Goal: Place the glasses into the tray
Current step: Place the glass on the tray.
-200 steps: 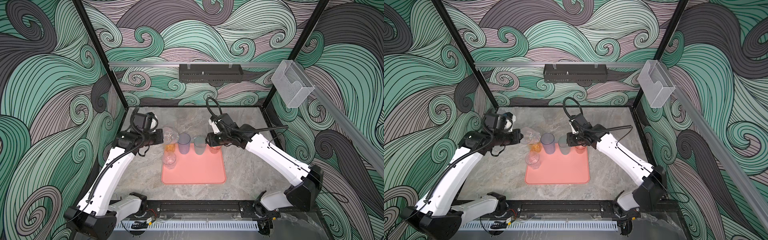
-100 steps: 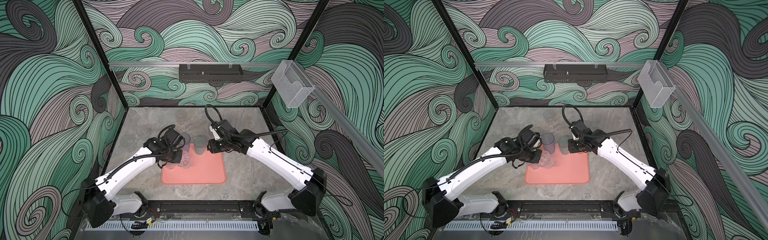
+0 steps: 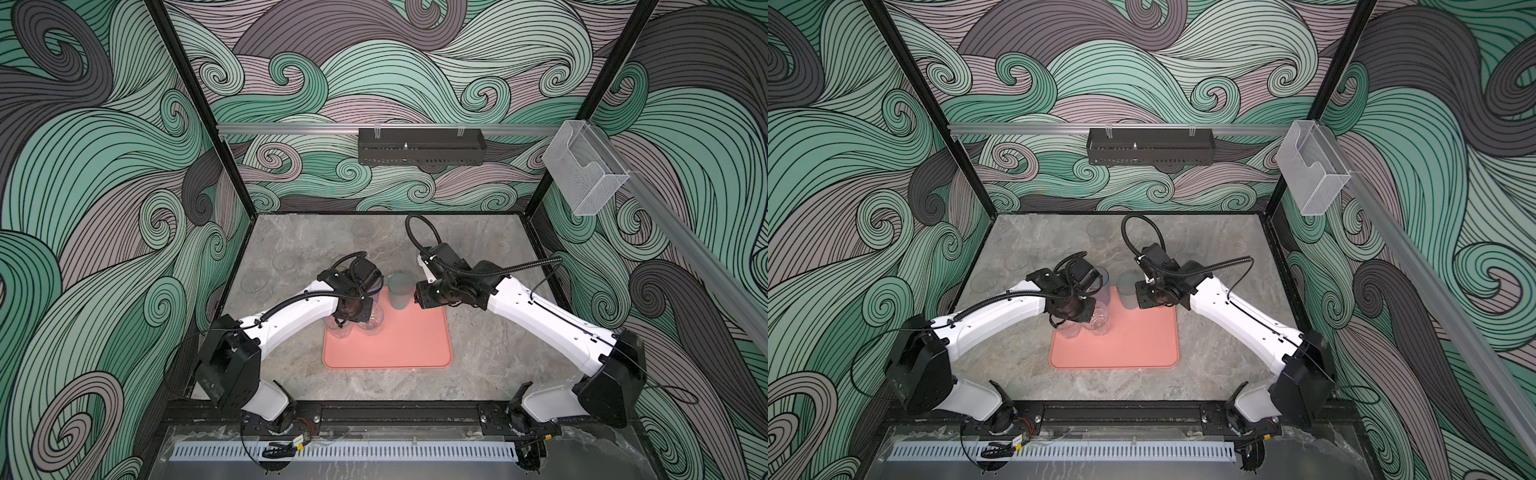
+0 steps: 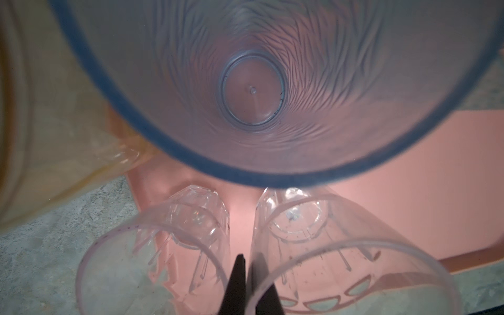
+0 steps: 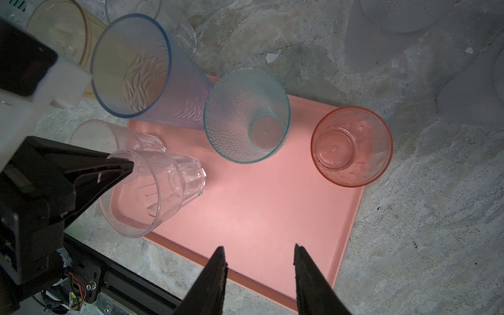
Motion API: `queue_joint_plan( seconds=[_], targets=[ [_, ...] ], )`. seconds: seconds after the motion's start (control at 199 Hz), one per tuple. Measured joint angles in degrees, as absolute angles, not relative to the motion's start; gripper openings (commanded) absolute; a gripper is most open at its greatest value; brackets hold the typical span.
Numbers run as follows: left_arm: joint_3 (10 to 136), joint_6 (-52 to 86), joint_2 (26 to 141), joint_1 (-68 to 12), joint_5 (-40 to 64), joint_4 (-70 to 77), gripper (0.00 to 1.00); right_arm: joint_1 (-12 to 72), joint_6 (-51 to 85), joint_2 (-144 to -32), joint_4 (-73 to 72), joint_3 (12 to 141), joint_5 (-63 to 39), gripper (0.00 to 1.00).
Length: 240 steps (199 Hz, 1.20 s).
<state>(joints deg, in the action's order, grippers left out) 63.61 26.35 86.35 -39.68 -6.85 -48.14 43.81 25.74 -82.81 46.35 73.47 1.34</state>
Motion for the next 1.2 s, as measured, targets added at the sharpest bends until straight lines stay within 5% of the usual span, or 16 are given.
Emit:
queue_joint_plan(
  seconds=[0.371, 0.812, 1.083, 1.203],
  targets=[
    [63.61, 26.26, 90.45, -39.68, -8.88, -47.0, 0.0, 43.81, 24.34, -83.68, 45.39, 73.45, 2.2, 0.43],
    [64.4, 25.45, 90.08, -39.68, -9.04, -46.83, 0.19, 43.81, 24.21, -84.77, 44.25, 73.43, 2.37, 0.43],
    [68.31, 23.4, 80.18, -39.68, -10.24, -50.0, 0.2, 43.75, 23.57, -86.08, 43.97, 74.78, 2.61, 0.43],
    [68.69, 19.92, 72.27, -39.46, -14.63, -49.52, 0.29, 43.48, 22.9, -88.6, 43.97, 78.61, 2.61, 0.43]
  ],
)
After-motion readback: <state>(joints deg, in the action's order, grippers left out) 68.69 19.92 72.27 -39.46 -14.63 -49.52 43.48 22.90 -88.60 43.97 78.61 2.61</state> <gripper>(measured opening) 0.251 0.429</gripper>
